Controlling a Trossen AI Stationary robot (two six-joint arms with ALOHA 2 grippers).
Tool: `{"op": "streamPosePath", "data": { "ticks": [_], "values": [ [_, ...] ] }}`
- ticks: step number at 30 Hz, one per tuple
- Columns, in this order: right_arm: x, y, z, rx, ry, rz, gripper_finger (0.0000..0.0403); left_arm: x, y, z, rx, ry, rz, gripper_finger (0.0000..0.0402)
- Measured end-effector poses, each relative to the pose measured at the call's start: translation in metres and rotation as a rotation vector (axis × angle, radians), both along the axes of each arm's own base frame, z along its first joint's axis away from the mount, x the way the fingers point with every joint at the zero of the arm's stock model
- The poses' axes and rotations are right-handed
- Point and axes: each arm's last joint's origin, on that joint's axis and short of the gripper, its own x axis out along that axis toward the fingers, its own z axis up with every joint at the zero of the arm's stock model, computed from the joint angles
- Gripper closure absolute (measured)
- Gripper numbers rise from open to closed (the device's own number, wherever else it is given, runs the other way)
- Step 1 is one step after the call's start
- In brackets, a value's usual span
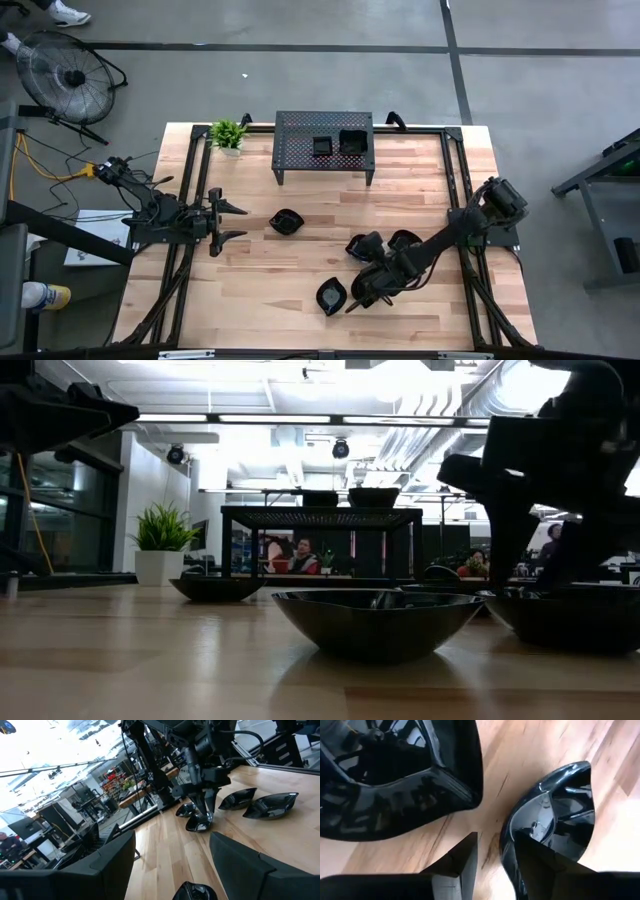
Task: Pick & Place Mini shaped plates
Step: Put the leaf-shaped plate on the shelf
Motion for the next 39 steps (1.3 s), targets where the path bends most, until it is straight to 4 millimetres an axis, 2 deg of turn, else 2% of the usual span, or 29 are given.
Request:
{"op": "streamPosePath", "data": {
  "ticks": [10, 27, 34, 39],
  "values": [
    [0.002, 0.0, 0.001, -0.008, -0.046, -0.048, 0.0287, 0.0, 0.0, 0.0, 0.0, 0.0, 0.0, 0.0151],
    [0.002, 0.0, 0.001, 0.001, -0.053, -0.048, 0.0398, 0.0, 0.0, 0.0, -0.002, 0.0, 0.0, 0.0151],
    [0.006, 0.003, 0.002, 0.021, -0.092, -0.049, 0.0401, 0.0, 0.0, 0.0, -0.003, 0.0, 0.0, 0.0151],
    [0.013, 0.006, 0.011, 0.005, -0.146, -0.046, 0.0401, 0.0, 0.0, 0.0, -0.01, 0.0, 0.0, 0.0151]
  ]
}}
